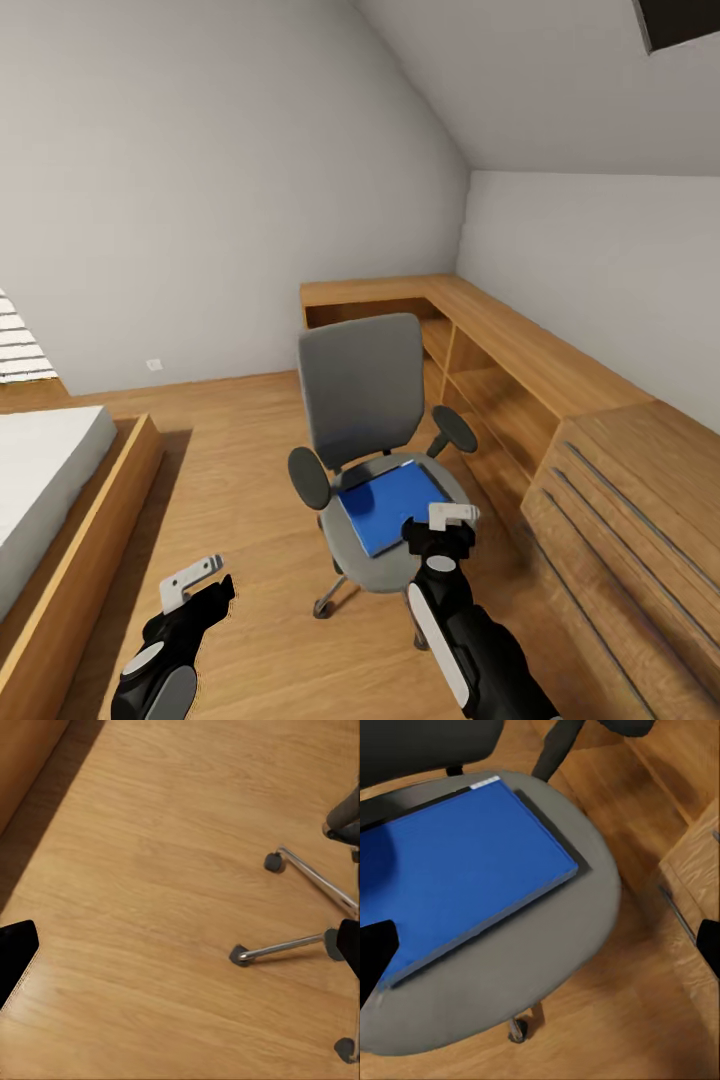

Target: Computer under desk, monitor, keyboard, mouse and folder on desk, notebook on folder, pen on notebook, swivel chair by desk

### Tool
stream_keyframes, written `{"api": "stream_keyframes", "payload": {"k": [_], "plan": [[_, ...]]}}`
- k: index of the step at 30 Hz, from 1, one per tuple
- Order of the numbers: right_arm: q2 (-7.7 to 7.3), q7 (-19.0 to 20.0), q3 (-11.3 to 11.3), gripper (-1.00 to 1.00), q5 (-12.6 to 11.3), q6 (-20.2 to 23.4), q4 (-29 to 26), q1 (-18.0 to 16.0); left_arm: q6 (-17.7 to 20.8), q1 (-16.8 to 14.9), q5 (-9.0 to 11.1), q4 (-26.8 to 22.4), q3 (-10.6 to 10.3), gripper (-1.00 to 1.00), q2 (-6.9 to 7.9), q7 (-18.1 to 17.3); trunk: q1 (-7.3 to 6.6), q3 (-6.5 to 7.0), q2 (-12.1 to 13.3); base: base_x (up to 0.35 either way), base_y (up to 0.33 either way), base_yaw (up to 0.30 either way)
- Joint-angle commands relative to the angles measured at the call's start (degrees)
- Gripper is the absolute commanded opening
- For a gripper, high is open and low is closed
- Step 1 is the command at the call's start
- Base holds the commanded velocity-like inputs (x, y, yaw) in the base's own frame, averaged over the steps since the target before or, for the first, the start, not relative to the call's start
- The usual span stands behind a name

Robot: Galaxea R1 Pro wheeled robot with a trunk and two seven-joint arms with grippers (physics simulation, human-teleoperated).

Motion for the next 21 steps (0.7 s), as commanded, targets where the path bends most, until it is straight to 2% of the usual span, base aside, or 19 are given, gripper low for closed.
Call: {"api": "stream_keyframes", "payload": {"k": [1,7,8,10,11,12,14,16,20,21], "plan": [[-0.03,0.4,0.1,1.00,-0.4,0.2,0.0,0.0,0.2,-0.1,0.3,-0.1,-0.1,1.00,0.06,0.5,0.03,-0.09,0.0,0.296,0.076,0.260],[-0.42,9.2,-0.1,1.00,-0.1,-2.0,2.1,0.0,0.2,-0.1,0.2,-0.1,-0.1,1.00,0.06,0.5,0.03,-0.29,0.0,0.308,0.081,0.246],[-0.80,11.9,-0.2,1.00,0.0,-3.1,2.7,0.0,0.2,-0.1,0.2,-0.1,-0.1,1.00,0.08,0.5,0.03,-0.32,0.0,0.316,0.084,0.140],[-1.33,13.9,-0.2,1.00,0.0,-3.9,3.0,0.0,0.1,-0.1,0.2,-0.1,-0.1,1.00,0.09,0.5,0.03,-0.35,0.0,0.317,0.084,0.101],[-1.93,15.1,-0.2,1.00,0.1,-4.5,3.2,0.0,0.1,-0.1,0.1,-0.1,-0.2,1.00,0.09,0.4,0.03,-0.36,0.0,0.318,0.068,0.057],[-3.26,16.5,-0.2,1.00,0.1,-6.1,3.5,0.0,0.3,-0.1,0.0,-0.1,-0.4,1.00,0.08,0.4,0.03,-0.36,0.0,0.322,0.028,0.024],[-3.98,16.9,-0.2,1.00,0.0,-7.4,3.6,0.0,0.4,-0.1,0.0,-0.1,-0.5,1.00,0.07,0.3,0.03,-0.37,0.0,0.323,0.020,0.017],[-5.40,17.4,-0.3,1.00,-0.1,-10.5,4.2,0.0,0.5,-0.1,0.0,-0.1,-0.9,1.00,0.07,0.3,0.03,-0.37,0.0,0.271,0.007,0.006],[-5.85,17.2,-0.5,1.00,-0.1,-11.7,4.3,0.0,0.6,-0.1,0.0,-0.1,-1.1,1.00,0.06,0.3,0.03,-0.37,0.0,0.189,0.002,0.002],[-6.42,17.2,-1.2,1.00,0.0,-12.1,4.4,0.0,0.6,-0.1,0.0,-0.1,-1.5,1.00,0.06,0.2,0.03,-0.37,0.0,0.264,0.000,0.000]]}}
